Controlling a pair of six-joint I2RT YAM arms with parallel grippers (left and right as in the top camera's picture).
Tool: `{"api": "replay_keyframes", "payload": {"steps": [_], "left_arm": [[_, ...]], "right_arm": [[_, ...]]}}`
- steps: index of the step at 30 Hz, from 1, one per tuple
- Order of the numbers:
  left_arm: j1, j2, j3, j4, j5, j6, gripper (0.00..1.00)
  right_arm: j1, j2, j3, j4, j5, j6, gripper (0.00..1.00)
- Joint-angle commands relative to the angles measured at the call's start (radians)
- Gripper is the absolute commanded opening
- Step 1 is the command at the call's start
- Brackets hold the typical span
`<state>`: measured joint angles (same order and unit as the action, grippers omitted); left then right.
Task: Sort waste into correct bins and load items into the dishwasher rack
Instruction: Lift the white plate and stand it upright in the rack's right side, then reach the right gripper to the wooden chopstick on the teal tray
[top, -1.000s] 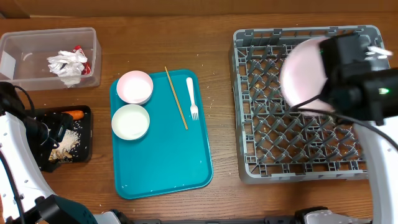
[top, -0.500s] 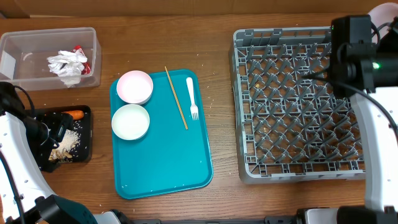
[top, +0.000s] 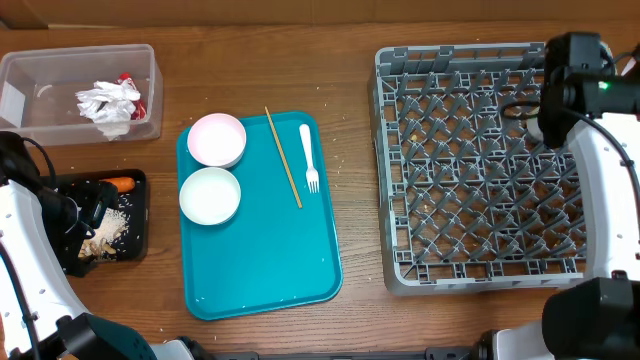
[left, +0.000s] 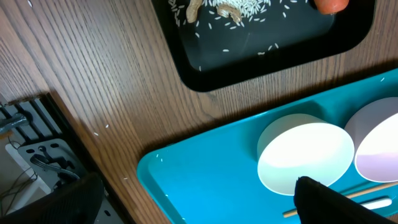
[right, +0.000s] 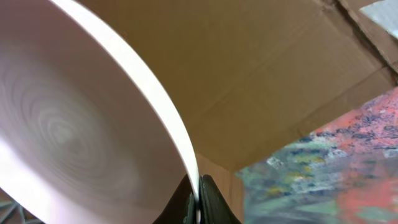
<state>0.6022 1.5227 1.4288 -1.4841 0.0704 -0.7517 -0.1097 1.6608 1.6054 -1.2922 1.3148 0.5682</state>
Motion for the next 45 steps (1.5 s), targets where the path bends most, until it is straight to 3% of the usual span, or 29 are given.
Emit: {"api": "replay_keyframes", "payload": {"steps": [1,10,19,25,30,33,38,43,45], "left_arm": [[0.000,0.002,-0.003,0.001,-0.003,0.015,1.00],[0.000,0.002,-0.003,0.001,-0.003,0.015,1.00],[0.000,0.002,-0.003,0.001,-0.003,0.015,1.00],[0.000,0.002,-0.003,0.001,-0.003,0.015,1.00],[0.000,0.002,-0.003,0.001,-0.003,0.015,1.00],[0.000,0.002,-0.003,0.001,-0.003,0.015,1.00],[0.000,0.002,-0.003,0.001,-0.003,0.015,1.00],[0.000,0.002,-0.003,0.001,-0.003,0.015,1.00],[0.000,0.002,-0.003,0.001,-0.003,0.015,1.00]], "right_arm": [[-0.029,0.003,-0.093,0.031,0.011,0.013,0.04],[-0.076,0.003,-0.290,0.171,-0.058,0.012,0.04],[-0.076,0.003,-0.309,0.225,-0.095,0.008,0.05],[-0.071,-0.002,-0.301,0.237,-0.135,0.008,0.29],[-0.071,-0.021,-0.257,0.236,-0.239,-0.056,0.39],[-0.068,-0.060,-0.185,0.232,-0.381,-0.135,0.43],[-0.019,-0.130,-0.028,0.151,-0.676,-0.143,0.44],[0.088,-0.203,0.063,0.130,-1.187,-0.143,0.45],[0.140,-0.220,0.062,0.149,-1.426,-0.154,0.52]]}}
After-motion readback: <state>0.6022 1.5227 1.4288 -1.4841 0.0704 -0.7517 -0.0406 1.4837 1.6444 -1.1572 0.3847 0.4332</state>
